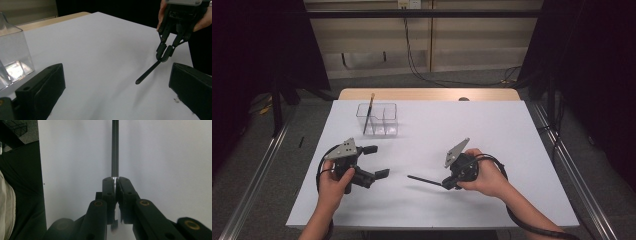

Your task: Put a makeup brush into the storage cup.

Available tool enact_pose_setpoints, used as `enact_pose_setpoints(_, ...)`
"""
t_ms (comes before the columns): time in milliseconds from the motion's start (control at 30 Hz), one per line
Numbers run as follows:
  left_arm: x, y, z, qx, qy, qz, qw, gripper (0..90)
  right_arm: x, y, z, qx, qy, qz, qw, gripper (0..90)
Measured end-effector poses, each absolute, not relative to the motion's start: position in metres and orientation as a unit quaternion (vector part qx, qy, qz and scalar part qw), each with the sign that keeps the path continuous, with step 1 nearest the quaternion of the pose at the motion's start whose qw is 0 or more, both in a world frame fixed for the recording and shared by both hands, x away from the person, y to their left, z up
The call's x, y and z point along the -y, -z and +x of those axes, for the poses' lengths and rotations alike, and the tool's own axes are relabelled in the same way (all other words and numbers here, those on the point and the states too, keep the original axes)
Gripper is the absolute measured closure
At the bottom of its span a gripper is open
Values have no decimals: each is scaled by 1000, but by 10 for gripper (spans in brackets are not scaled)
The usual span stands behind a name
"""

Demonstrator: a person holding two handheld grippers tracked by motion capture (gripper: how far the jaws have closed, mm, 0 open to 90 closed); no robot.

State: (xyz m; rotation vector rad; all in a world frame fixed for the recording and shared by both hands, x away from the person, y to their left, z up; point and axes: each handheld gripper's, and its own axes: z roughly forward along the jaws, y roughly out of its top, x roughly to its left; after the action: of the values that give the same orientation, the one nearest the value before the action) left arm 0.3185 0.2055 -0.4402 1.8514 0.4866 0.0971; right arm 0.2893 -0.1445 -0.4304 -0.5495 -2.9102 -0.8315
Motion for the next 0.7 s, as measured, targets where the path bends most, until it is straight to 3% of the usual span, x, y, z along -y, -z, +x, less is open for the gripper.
enact_pose_setpoints(700, -164, 432, 323, -154, -19, 827, 540, 4, 141, 427, 289, 950, 265, -162, 31, 847)
